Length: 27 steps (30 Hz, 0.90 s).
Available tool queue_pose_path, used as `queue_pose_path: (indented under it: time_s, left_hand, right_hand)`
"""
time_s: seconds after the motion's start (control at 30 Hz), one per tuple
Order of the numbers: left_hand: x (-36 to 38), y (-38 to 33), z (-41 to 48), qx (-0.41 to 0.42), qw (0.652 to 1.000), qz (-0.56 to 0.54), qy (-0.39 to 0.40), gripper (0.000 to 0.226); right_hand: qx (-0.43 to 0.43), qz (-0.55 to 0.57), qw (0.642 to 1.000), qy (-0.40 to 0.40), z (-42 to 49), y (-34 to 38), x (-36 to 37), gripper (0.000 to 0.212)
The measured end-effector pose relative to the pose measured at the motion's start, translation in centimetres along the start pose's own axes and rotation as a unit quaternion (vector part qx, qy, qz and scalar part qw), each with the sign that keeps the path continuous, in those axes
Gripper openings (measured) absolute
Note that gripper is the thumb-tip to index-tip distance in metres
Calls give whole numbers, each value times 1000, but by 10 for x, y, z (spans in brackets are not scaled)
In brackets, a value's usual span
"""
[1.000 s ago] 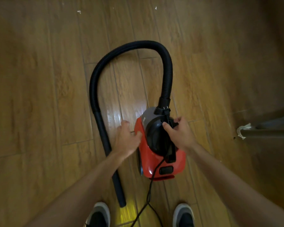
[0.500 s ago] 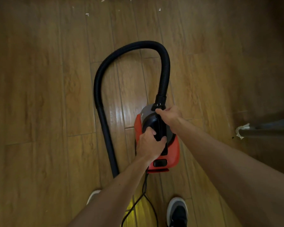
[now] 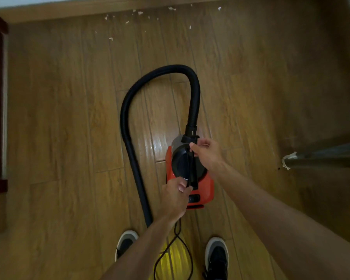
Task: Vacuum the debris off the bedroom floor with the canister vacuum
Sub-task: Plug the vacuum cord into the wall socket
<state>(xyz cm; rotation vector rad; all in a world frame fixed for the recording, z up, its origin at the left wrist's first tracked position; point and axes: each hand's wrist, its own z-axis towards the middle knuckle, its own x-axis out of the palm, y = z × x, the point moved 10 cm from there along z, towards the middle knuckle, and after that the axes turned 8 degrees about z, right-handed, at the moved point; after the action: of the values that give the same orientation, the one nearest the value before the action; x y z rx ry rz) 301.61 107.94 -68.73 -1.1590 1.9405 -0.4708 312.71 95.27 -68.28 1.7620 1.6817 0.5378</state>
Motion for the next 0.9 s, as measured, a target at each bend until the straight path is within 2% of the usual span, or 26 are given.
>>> queue_pose_path:
  time_s: [0.17,0.27,0.4,0.53,0.6,0.8,0.9]
  left_hand:
    - [-25,-40,-43,67,997,-37,18,12]
    - [-41,-64,-68,93,993,-58,38,11]
    - [-58,-108,-111,164,983,-12,86,1]
    - [-58,-149,-163,233,956,61,164,19]
    - [-53,-170,-191,259,944,80,190,14]
    - [-4,-226,-287,336,896,126,260,6]
    - [29,-245,-342,359,878,132,288,13]
  right_hand:
    - [0,103,995,17,-63,34,-16,9]
    - [-7,147,989,-5,-111,59,-33,7]
    - [-29,203,974,-91,-192,88,-73,13]
    - [-50,255,949,-179,-272,104,-122,11]
    - [-59,284,934,-206,-307,105,-148,11]
    - [-67,323,894,-302,-410,79,-237,11]
    - [-80,344,866,-354,-463,57,-284,10]
